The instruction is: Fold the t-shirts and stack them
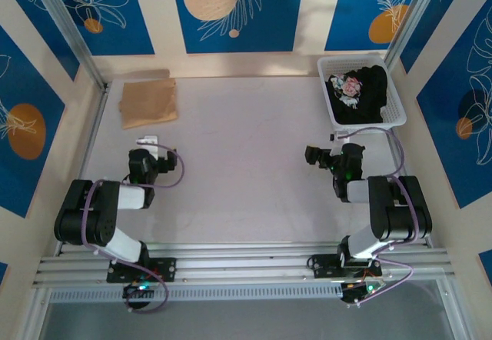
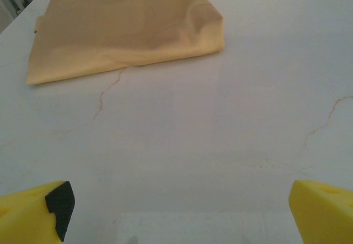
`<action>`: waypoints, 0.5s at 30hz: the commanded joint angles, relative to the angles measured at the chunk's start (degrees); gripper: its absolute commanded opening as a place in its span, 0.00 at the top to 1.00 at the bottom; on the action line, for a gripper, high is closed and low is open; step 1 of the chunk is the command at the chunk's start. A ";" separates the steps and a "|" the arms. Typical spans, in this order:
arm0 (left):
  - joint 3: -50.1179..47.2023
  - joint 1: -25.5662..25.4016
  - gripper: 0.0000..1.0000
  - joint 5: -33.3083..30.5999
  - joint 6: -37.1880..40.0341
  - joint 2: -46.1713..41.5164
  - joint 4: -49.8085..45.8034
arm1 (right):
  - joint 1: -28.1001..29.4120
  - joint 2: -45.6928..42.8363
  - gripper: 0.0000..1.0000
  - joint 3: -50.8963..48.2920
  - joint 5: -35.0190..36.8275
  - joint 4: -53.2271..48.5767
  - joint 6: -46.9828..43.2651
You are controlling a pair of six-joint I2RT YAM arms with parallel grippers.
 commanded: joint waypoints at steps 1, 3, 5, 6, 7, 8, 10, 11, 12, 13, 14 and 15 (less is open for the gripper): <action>0.96 0.49 0.00 1.23 0.88 0.28 1.56 | 0.55 0.13 0.01 2.15 0.77 1.43 -2.63; 1.19 0.31 0.00 0.81 1.08 0.37 1.27 | 0.55 0.18 0.01 2.00 0.65 1.72 -2.61; 1.33 -0.12 0.00 0.29 1.38 0.37 1.09 | 0.54 0.13 0.01 1.97 0.65 1.96 -2.62; 1.41 -0.22 0.00 0.11 1.51 0.43 0.95 | 0.55 0.15 0.01 1.87 0.65 2.06 -2.63; 1.49 -0.31 0.00 0.01 1.61 0.45 0.86 | 0.51 0.16 0.01 1.81 0.60 2.11 -2.61; 1.50 -0.40 0.00 0.01 1.61 0.45 0.78 | 0.49 0.16 0.01 1.84 0.60 2.11 -2.67; 1.50 -0.40 0.00 0.00 1.61 0.45 0.85 | 0.47 0.16 0.01 1.84 0.52 2.05 -2.62; 1.50 -0.40 0.00 -0.04 1.69 0.45 0.83 | 0.55 0.10 0.01 1.78 0.56 2.16 -2.69; 1.50 -0.42 0.00 -0.06 1.66 0.45 0.79 | 0.56 0.10 0.01 1.67 0.77 2.32 -2.69; 1.50 -0.38 0.00 -0.05 1.64 0.45 0.80 | 0.73 0.14 0.01 1.68 1.07 2.44 -2.83; 1.57 -0.40 0.00 -0.09 1.70 0.45 0.75 | 0.73 0.25 0.01 1.97 1.09 2.04 -2.78; 1.59 -0.40 0.00 -0.09 1.70 0.48 0.69 | 0.50 0.30 0.01 2.23 0.54 1.60 -2.62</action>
